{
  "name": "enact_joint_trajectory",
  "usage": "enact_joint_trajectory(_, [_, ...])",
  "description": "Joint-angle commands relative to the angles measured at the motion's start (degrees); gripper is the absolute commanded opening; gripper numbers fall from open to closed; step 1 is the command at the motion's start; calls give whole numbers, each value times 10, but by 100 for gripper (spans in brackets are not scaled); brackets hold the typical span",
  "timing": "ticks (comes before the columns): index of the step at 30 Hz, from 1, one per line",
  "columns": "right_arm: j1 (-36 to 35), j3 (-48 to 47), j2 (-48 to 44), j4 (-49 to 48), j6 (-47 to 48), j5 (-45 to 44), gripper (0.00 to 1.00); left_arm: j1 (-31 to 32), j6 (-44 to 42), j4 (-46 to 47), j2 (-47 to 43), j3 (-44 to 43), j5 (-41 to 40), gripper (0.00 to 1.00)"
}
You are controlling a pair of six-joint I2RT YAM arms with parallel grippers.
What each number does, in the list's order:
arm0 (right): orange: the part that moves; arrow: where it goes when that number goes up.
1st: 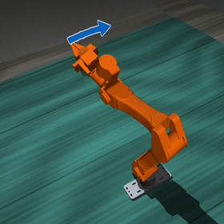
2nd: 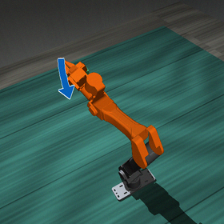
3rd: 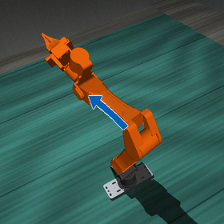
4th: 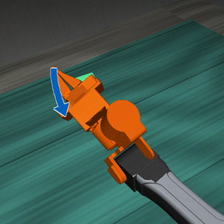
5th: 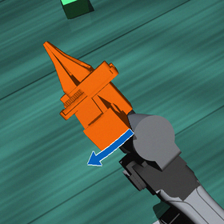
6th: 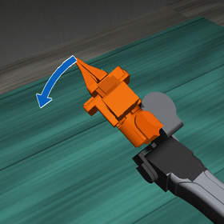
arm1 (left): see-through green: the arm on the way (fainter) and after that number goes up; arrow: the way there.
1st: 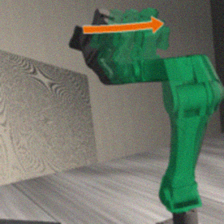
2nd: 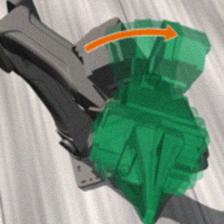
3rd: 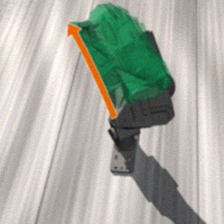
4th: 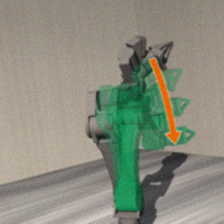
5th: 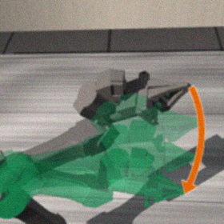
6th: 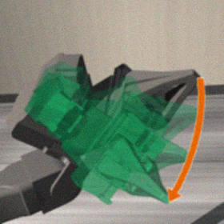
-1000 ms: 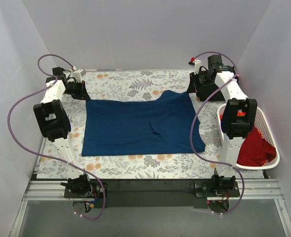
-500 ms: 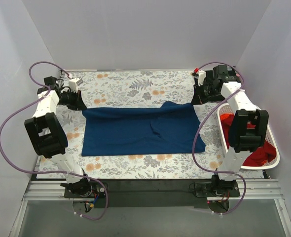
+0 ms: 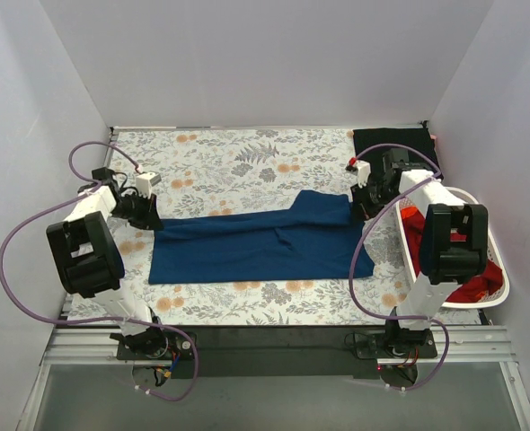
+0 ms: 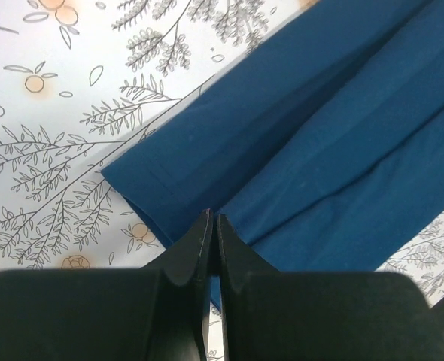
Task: Fold and stack the t-shirts
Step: Fold the tshirt
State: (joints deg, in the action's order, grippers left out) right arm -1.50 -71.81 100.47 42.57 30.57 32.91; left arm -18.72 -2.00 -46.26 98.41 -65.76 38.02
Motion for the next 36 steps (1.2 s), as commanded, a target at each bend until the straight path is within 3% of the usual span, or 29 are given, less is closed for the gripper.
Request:
enact_joint_trajectory(1, [4,26,9,-26,19,-13,1,-4,-6,32,6,5,-19,0])
enact_joint_trajectory(8, [3,7,34,-26,5,-19,1,-2,10,27,10,-9,-23,0])
enact_joint_trajectory(18, [3,-60,-19,22,5,5,1,-3,5,-51,5,-140,0,0])
enact_joint_trajectory(27, [4,20,-15,16,24,-8,1,-4,-51,-35,0,-66,-43,0])
enact_joint_trajectory(36, [3,8,3,6,6,-6,1,-3,12,7,44,-103,-29,0])
